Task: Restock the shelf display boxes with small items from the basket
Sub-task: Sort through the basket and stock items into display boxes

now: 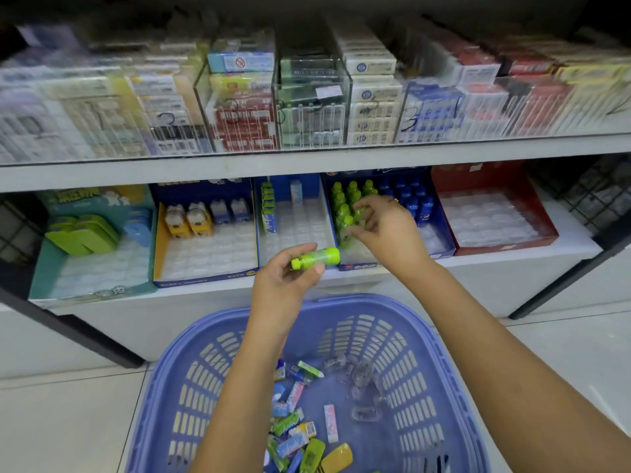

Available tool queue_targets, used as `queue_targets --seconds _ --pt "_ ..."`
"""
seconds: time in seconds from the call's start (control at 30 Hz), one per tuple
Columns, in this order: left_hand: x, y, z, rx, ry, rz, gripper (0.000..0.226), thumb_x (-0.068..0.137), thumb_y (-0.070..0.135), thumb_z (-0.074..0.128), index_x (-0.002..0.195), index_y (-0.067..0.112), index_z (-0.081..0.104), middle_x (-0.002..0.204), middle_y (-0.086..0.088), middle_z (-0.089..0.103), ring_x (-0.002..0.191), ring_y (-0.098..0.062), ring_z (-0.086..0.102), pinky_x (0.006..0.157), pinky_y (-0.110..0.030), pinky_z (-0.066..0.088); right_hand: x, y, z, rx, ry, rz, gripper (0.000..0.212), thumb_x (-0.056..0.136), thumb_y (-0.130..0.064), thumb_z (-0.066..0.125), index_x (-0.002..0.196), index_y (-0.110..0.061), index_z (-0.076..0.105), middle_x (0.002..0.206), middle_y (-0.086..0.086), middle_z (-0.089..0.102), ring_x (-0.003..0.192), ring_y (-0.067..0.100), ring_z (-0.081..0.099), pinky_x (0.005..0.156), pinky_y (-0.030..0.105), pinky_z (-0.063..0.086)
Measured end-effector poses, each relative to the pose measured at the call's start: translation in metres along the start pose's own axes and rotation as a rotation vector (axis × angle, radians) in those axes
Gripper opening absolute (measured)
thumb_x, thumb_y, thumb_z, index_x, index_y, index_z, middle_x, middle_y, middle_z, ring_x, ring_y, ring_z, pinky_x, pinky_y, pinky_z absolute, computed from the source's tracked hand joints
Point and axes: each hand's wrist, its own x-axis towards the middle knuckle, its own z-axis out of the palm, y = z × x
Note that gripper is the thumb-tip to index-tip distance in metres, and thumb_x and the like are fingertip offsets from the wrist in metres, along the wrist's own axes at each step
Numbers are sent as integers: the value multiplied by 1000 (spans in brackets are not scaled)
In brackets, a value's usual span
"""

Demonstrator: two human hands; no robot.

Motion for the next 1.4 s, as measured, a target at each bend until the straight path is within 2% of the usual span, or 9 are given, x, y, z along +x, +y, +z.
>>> queue_targets --seconds 0.07,0.17,0.47,0.53,0.7,0.87,1.03,1.2,1.4 --pt "-1 2 -2 28 19 49 28 80 10 72 104 24 67 98 5 70 86 -8 65 75 -15 51 -12 -12 -12 218 -78 35 21 80 -26 72 98 -17 66 91 5 65 73 14 59 71 23 50" --pt "-2 9 -4 -12 7 77 29 79 11 73 105 22 66 98 0 72 88 -11 67 76 -19 52 -31 -30 -25 555 -440 112 21 82 -16 70 103 -14 67 97 7 67 77 18 66 76 28 56" --pt "-7 14 10 -114 -115 140 19 84 11 66 102 16 70 98 1 73 94 -10 67 79 -18 51 -49 -32 -23 1006 -533 291 7 89 -6 56 95 -6 53 81 12 72 76 21 72 73 26 59" --pt "-6 12 12 -82 -111 126 19 85 13 66 102 21 69 98 4 74 95 -8 67 78 -17 51 -50 -30 -25 908 -576 305 10 91 -15 56 95 -5 55 86 14 72 79 23 71 74 27 58" --pt "-2 9 17 177 -150 230 24 83 18 69 100 35 67 91 15 72 87 -2 65 75 -12 49 -42 -29 -35 628 -287 173 17 84 -20 67 95 -7 66 82 5 66 68 16 63 63 24 54" --pt "2 3 28 293 -30 259 26 77 22 76 101 25 68 87 8 69 81 -8 62 79 -25 53 -37 -31 -41 479 -220 108 16 76 -18 77 90 -18 68 87 5 69 77 26 69 73 34 59" --pt "6 -7 44 607 -110 332 50 86 34 65 132 22 50 123 5 57 111 -4 53 94 -12 40 -24 -12 -47 317 -50 70 16 73 -24 79 85 -25 68 78 -8 67 67 0 63 64 9 50" --pt "3 -32 58 1153 -331 401 74 94 32 53 151 11 10 156 -7 18 144 -19 11 116 -25 9 -3 15 -33 188 56 76 23 77 -19 76 98 -12 69 82 -1 65 73 8 59 65 4 45" --pt "5 -43 58 1266 -305 470 74 94 30 51 150 9 9 156 -7 14 144 -20 9 118 -28 4 5 25 -14 135 -35 30 29 78 -14 74 105 -5 68 91 7 68 84 18 64 78 19 50"
